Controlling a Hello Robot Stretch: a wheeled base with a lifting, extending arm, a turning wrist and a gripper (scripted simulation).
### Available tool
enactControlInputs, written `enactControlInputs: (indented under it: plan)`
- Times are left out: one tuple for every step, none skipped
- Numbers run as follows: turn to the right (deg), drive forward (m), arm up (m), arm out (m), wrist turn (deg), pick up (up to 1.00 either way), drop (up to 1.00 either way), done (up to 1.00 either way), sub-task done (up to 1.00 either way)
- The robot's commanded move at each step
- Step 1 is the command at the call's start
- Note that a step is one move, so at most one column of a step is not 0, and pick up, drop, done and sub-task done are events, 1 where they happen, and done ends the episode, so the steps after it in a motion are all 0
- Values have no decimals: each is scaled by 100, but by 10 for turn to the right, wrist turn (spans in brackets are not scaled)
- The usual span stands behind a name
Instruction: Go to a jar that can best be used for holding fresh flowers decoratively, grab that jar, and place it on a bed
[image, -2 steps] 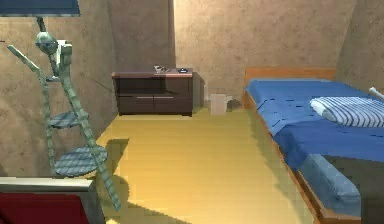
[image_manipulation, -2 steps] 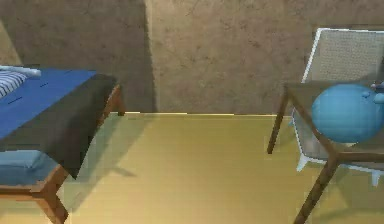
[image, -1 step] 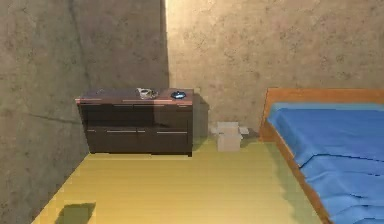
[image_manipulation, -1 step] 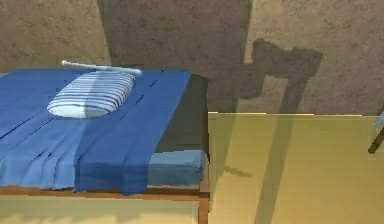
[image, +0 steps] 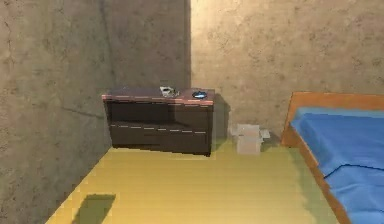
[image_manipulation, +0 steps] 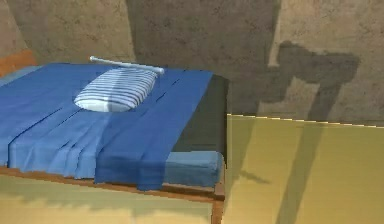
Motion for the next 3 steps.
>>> enactControlInputs:
  plan:
    - [0, 40, 0, 0, 0, 0, 0, 0, 0]
    - [0, 70, 0, 0, 0, 0, 0, 0, 0]
    - [-450, 0, 0, 0, 0, 0, 0, 0, 0]
